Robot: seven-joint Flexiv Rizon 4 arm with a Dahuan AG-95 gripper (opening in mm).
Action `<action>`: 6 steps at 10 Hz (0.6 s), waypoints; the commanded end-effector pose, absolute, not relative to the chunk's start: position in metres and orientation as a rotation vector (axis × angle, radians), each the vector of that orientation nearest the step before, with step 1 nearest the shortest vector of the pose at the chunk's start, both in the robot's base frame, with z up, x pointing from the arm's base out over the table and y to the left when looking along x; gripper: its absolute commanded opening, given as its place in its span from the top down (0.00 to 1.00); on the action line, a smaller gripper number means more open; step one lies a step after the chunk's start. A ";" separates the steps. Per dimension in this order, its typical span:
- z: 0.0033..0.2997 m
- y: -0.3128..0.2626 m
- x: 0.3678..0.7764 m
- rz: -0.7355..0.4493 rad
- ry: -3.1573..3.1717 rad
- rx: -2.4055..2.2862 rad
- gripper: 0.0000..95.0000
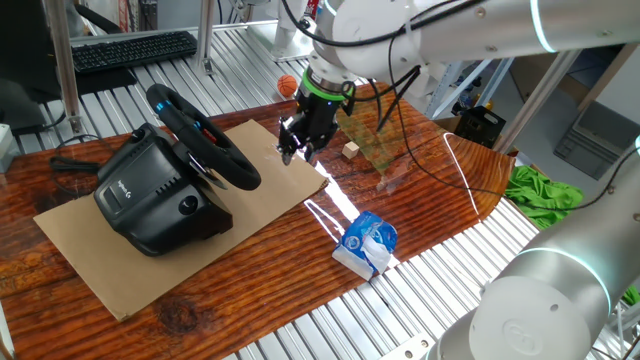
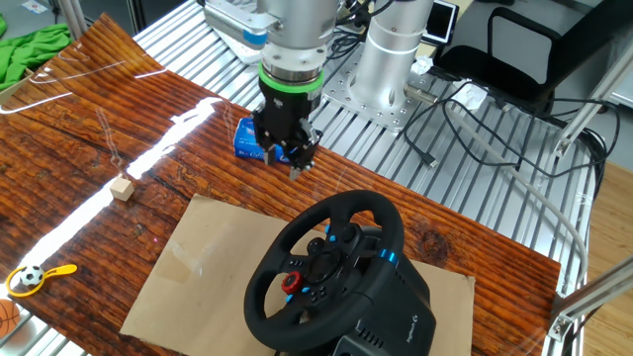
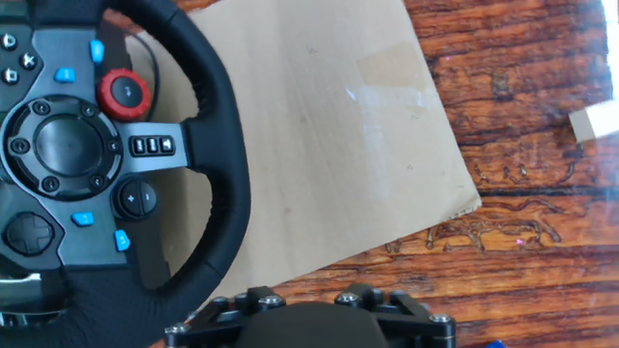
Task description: Rotate the steering wheel 90 degrees clockwise
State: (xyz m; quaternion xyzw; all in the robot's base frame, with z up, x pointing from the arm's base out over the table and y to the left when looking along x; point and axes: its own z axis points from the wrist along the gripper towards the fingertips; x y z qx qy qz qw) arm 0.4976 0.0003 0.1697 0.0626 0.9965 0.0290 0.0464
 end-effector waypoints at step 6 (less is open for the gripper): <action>0.166 0.002 0.498 0.137 3.053 0.199 1.00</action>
